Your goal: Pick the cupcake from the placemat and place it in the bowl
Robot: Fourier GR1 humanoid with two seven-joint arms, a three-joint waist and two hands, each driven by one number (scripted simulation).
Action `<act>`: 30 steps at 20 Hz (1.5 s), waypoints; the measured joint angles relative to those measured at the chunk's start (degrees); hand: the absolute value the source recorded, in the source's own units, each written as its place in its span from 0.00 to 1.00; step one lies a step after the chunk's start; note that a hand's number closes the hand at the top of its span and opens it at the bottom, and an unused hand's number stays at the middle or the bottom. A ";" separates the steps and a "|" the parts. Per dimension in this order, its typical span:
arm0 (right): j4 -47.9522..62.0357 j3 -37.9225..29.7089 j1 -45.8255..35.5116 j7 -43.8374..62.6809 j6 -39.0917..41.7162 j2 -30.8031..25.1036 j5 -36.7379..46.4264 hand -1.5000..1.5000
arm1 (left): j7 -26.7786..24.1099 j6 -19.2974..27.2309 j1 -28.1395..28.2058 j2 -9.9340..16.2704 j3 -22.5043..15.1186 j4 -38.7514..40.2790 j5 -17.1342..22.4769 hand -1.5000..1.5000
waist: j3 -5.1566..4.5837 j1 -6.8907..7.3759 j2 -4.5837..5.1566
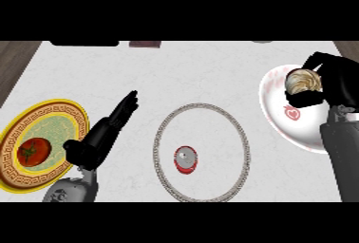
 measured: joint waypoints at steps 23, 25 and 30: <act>23.13 -23.61 -7.88 -19.09 -5.70 -4.72 -26.14 0.00 | -1.21 0.15 1.23 -0.41 0.54 -0.06 -1.35 0.50 | 0.02 -0.61 -0.17; 23.45 -26.52 -6.76 -19.97 -4.52 -6.97 -29.04 0.00 | -1.41 -0.36 1.02 -0.15 1.07 0.39 -0.82 0.50 | 0.01 -0.75 -0.18; 25.61 -33.85 -1.49 -24.84 -3.08 -11.38 -35.70 0.00 | 0.48 -0.64 0.46 -0.02 1.49 -0.82 -0.22 0.50 | 0.03 -0.89 -0.18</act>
